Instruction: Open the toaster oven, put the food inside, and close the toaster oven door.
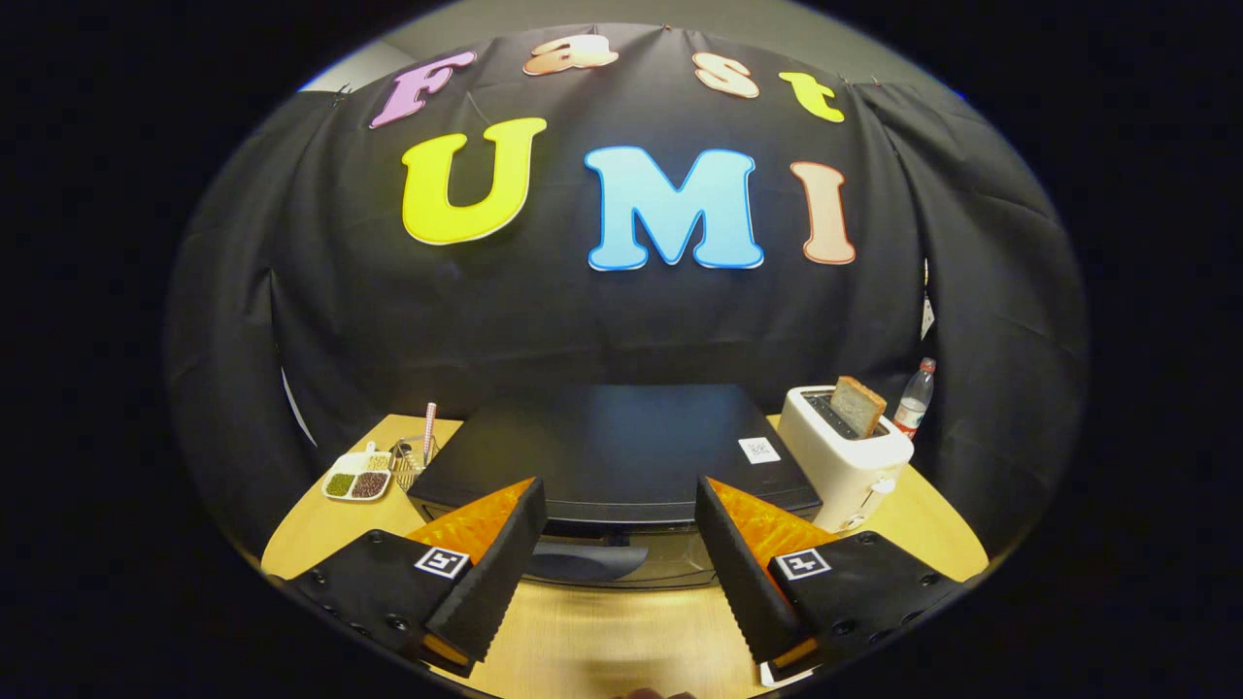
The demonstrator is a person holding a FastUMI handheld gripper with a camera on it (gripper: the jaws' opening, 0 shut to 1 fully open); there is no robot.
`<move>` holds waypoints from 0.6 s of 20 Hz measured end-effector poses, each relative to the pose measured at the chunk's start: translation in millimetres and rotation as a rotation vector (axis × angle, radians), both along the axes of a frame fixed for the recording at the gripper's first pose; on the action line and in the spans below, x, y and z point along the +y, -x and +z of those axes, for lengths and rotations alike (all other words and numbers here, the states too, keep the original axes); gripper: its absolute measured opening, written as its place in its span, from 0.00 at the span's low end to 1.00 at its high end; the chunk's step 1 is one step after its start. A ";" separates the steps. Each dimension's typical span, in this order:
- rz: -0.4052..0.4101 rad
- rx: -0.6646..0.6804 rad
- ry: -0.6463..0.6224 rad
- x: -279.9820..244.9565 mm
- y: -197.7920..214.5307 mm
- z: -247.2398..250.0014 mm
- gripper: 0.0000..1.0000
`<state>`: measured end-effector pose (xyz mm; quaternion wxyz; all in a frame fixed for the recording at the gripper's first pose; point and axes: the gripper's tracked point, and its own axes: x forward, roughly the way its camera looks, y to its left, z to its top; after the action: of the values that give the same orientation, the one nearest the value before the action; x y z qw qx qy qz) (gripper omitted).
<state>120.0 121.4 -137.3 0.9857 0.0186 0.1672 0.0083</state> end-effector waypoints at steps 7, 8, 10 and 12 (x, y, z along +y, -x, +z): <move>0.020 0.050 0.004 23.9 -16.8 -33.8 0.98; 0.018 0.059 0.000 25.1 -18.0 -37.1 0.98; -0.009 0.095 -0.003 26.0 -15.6 -46.6 0.98; -0.003 0.105 0.017 28.4 -15.0 -48.9 1.00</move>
<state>135.1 149.8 -186.1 0.9757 0.0106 0.2187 0.0044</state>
